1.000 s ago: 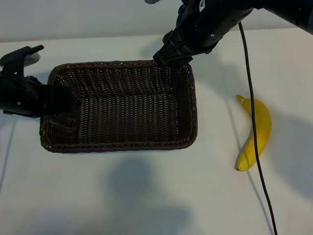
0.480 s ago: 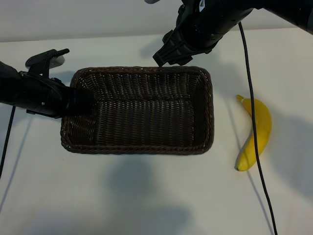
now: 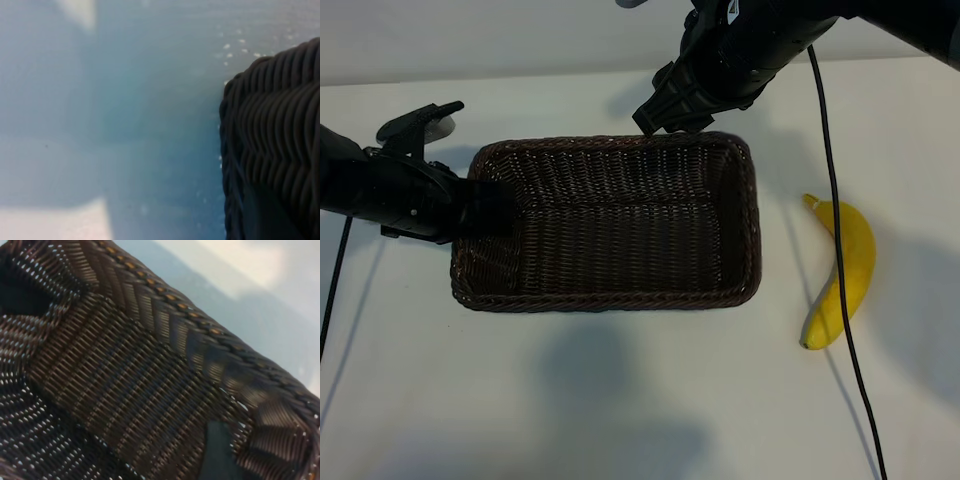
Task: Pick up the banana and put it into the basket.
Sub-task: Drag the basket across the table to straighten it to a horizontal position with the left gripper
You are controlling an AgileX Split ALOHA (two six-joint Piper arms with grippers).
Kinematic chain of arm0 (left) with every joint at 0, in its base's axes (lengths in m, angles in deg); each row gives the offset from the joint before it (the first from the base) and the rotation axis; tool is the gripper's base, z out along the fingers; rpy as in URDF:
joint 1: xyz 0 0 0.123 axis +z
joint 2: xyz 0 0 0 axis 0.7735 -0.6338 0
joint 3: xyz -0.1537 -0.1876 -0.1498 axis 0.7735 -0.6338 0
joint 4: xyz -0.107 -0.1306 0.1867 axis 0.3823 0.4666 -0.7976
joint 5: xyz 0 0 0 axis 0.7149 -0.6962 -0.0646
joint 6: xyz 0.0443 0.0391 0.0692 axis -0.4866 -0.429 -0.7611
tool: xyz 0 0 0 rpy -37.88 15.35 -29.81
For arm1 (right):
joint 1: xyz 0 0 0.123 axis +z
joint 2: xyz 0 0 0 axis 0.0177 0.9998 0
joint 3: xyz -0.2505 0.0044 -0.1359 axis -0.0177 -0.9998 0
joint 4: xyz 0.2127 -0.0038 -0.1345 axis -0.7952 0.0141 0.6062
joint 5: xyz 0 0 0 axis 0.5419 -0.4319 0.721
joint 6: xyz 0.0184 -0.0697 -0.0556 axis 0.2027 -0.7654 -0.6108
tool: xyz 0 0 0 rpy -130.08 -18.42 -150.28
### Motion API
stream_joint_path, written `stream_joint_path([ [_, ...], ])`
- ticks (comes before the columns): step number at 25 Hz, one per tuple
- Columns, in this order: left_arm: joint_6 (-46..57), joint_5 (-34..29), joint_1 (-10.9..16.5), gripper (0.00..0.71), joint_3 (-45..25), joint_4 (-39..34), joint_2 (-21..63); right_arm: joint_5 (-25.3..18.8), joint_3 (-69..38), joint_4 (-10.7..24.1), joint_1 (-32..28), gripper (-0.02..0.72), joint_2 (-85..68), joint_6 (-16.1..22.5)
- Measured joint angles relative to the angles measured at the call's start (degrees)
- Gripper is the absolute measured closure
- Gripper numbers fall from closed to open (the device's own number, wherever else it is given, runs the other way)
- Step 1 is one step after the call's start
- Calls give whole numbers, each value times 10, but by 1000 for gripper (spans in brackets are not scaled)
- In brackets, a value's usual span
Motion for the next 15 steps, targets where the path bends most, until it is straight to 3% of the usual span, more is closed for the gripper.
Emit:
stream_joint_path([
  [4,-8,-22,0,507,0,9,0,0,0,0,0,194,0,0],
  [11,-8,-50,0,140,1,24,0,-1,0,0,0,194,0,0],
  [15,-7,-55,0,104,1,24,6,-4,0,0,0,194,0,0],
])
